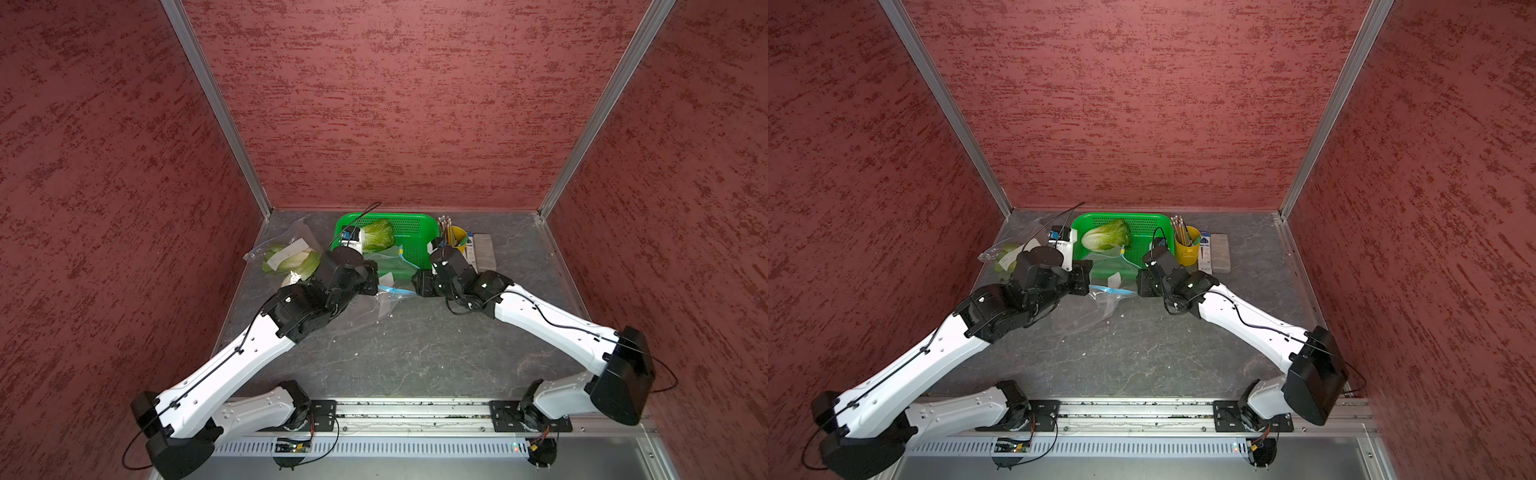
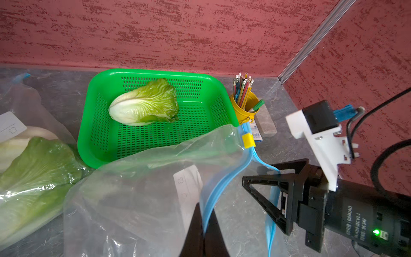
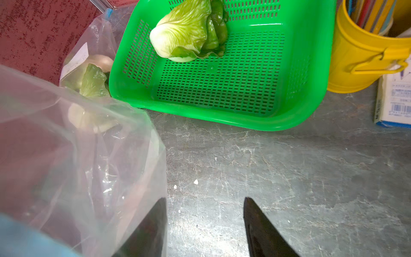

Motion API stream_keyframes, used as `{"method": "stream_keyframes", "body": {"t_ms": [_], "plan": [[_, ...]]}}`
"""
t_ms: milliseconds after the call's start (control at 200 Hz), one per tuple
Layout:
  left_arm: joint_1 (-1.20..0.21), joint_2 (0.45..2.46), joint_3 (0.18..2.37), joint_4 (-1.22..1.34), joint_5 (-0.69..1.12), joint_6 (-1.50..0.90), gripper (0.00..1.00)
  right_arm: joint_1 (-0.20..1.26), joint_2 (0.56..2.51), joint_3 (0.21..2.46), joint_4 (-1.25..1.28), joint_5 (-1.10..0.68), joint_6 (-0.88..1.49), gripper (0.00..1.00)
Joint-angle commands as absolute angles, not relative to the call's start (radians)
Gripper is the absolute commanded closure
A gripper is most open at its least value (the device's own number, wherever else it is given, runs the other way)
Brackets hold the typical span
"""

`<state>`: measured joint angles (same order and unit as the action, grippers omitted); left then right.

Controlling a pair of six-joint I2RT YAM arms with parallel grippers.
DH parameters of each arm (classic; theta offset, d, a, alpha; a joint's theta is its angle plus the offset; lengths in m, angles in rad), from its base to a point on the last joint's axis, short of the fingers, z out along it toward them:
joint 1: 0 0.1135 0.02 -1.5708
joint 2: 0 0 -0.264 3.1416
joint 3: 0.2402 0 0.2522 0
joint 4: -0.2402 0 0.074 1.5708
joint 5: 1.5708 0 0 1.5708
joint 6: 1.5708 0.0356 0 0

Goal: Put the chinese cabbages into a zipper bag and zip it
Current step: Open the zipper of the food storage bag at the center of the board.

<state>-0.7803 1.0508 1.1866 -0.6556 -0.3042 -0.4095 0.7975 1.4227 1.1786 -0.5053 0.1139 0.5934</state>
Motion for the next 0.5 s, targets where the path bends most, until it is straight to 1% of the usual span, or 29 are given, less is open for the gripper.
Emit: {"method": "stream_keyframes", "body": {"t_ms": [0,55,165,250,371,496], "plan": [[-0.783,1.053,1.162,-0.601,-0.279,-0.393,1.00,0.816,1.392,1.198,-0.445,0.099,0.571,0.41],[-0.782,1.064,1.162,-0.608,-0.275,-0.393,1.00,0.822,1.394,1.220,-0.437,0.079,0.568,0.38],[-0.782,1.079,1.162,-0.636,-0.298,-0.404,1.00,0.828,1.388,1.262,-0.453,0.075,0.559,0.31],[-0.782,1.078,1.146,-0.634,-0.315,-0.418,1.00,0.831,1.391,1.300,-0.489,0.080,0.557,0.28],[-0.777,1.081,1.121,-0.624,-0.321,-0.437,1.00,0.834,1.400,1.341,-0.537,0.092,0.561,0.27],[-0.778,1.093,1.106,-0.606,-0.314,-0.443,1.00,0.837,1.433,1.398,-0.607,0.110,0.557,0.28]]}}
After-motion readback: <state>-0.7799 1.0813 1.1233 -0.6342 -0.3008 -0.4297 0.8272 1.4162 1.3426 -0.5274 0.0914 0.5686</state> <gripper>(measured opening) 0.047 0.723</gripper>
